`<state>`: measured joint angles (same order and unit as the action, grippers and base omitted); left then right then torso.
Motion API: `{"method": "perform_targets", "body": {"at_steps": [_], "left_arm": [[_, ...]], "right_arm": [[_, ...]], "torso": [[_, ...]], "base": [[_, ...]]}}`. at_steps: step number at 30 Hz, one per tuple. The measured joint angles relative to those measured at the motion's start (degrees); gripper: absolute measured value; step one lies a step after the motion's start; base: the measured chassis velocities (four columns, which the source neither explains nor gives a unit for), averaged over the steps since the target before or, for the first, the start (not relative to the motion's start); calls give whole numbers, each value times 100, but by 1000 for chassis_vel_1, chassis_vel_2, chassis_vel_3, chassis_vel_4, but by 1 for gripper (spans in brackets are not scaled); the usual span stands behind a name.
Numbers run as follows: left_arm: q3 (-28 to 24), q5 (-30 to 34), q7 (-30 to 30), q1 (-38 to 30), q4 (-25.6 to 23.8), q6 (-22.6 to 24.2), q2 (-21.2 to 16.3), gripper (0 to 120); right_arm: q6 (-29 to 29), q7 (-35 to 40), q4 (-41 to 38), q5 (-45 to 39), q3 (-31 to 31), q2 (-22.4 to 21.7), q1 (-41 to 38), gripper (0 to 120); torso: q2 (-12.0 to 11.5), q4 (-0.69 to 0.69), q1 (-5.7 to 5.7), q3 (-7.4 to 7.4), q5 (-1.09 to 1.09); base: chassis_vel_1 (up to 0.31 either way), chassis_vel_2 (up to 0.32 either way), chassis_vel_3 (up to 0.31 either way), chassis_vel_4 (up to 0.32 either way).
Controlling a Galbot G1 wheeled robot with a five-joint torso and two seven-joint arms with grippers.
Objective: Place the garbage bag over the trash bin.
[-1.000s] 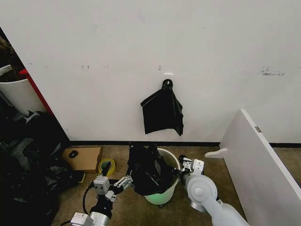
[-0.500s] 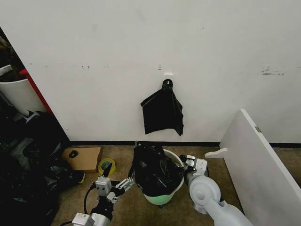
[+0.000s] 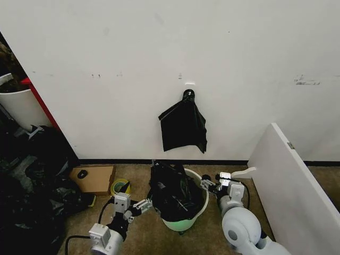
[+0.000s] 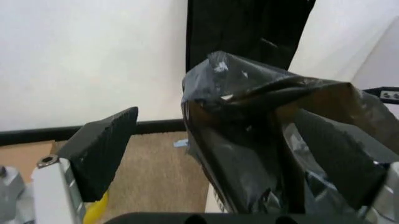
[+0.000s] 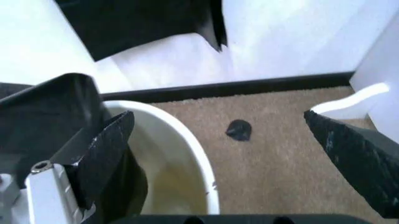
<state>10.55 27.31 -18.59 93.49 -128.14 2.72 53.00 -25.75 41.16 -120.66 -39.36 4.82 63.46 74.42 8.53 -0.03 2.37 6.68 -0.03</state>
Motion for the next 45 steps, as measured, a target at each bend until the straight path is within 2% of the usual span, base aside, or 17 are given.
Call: {"method": "perform_targets", "body": {"at_steps": [3, 7, 13, 15, 23, 32, 38, 45], "left_arm": [[-103, 96, -40, -437, 103, 308, -48, 98], [-544, 465, -329, -1148, 332, 819, -49, 96], [-1104, 1036, -568, -1831, 624, 1213, -14, 95], [-1288, 1400, -760, -2128, 757, 1453, 80, 94], [-1559, 2091, -1410, -2629, 1024, 2108, 389, 93], [-1625, 2422, -1647, -2932, 1430, 2190, 747, 91], [-1768, 2493, -1619, -3143, 1818, 2165, 1168, 91], [-1841, 2508, -1800, -3257, 2043, 2284, 1342, 91]], "right_arm": [[83, -34, -24, 178, -37, 20, 92, 100], [106, -12, -66, 210, 17, 35, 110, 100], [106, 8, -238, 198, 198, -6, 286, 100], [99, 20, -295, 195, 269, -4, 360, 100], [76, 39, -310, 190, 379, 1, 472, 100], [63, 40, -314, 231, 350, 31, 497, 100], [54, 37, -322, 244, 243, 34, 485, 100], [42, 41, -325, 255, 217, 47, 493, 100]], "torso": [[0, -8, 0, 0, 1], [0, -2, 0, 0, 2], [0, -6, 0, 1, 1], [0, -5, 0, 0, 2], [0, -4, 0, 0, 1], [0, -4, 0, 0, 1], [0, -5, 0, 0, 2], [0, -4, 0, 0, 2]], "base": [[0, 0, 0, 0], [0, 0, 0, 0], [0, 0, 0, 0], [0, 0, 0, 0], [0, 0, 0, 0], [0, 0, 0, 0], [0, 0, 0, 0], [0, 0, 0, 0]]}}
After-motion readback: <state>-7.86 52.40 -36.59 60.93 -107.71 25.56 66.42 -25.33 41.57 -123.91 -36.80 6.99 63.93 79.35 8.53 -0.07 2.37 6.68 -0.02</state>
